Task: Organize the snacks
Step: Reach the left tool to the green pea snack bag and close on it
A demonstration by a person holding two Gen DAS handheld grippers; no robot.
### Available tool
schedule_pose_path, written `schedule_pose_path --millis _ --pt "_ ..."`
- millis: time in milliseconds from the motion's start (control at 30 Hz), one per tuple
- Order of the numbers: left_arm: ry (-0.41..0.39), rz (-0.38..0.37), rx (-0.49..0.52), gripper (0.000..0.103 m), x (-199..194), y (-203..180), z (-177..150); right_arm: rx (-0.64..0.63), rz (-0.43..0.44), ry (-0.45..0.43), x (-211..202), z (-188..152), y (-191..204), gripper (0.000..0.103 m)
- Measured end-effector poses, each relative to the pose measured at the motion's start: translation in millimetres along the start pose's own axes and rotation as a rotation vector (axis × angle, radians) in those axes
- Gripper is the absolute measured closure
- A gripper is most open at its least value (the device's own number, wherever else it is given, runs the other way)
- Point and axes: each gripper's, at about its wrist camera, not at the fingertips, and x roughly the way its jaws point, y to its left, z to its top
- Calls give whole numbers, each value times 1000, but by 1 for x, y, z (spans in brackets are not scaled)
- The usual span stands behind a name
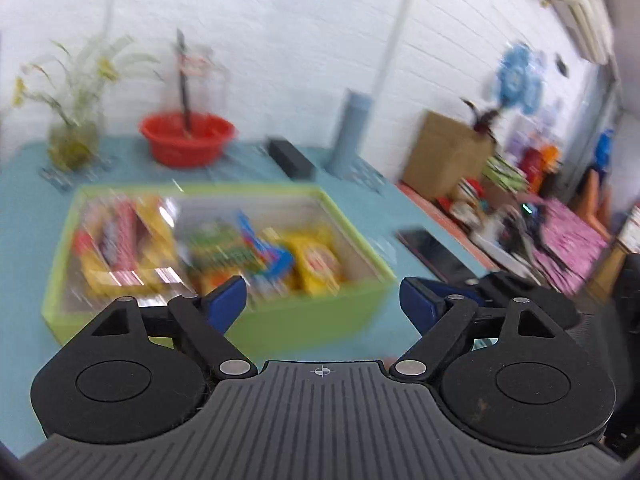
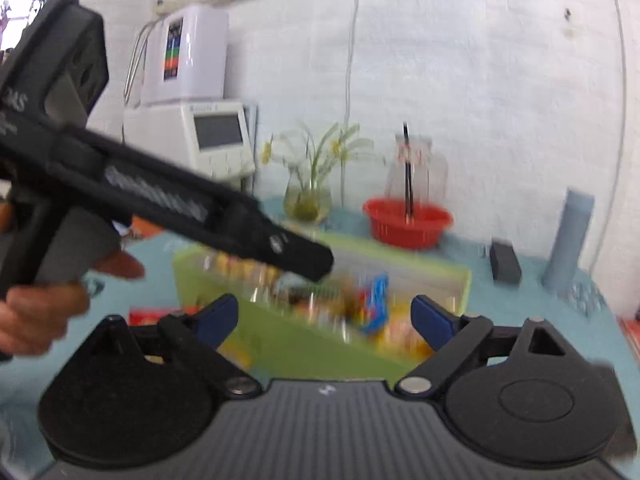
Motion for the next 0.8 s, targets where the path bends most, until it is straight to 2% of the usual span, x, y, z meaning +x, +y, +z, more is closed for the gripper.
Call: schedule_pose_path --millis 100,167,233,300,367,433,467,500,600,800 --pt "103 -44 13 34 23 -13 -25 56 -11 105 -4 -34 -1 11" --pt "175 -24 21 38 45 -20 -35 90 -18 144 -7 -51 -1 11" --pt "226 -36 37 38 64 -24 -40 109 -21 172 -3 -58 -3 11" --pt "277 -28 45 45 80 -27 -39 111 -27 189 -1 -63 -5 11" --pt "293 -47 75 45 92 -32 -37 96 -37 201 7 -62 -8 11" --pt "344 -69 58 59 106 -31 -36 102 -17 208 12 -63 -11 11" --pt "358 -100 43 67 111 -30 -38 108 -4 217 15 -63 -11 11" --pt "360 -122 21 71 113 -30 -38 110 -2 222 13 -62 -9 11" --pt "346 -85 31 72 108 -36 -40 107 0 222 17 -59 -6 10" --pt "342 -58 31 74 87 -43 -58 108 44 209 8 -65 4 11"
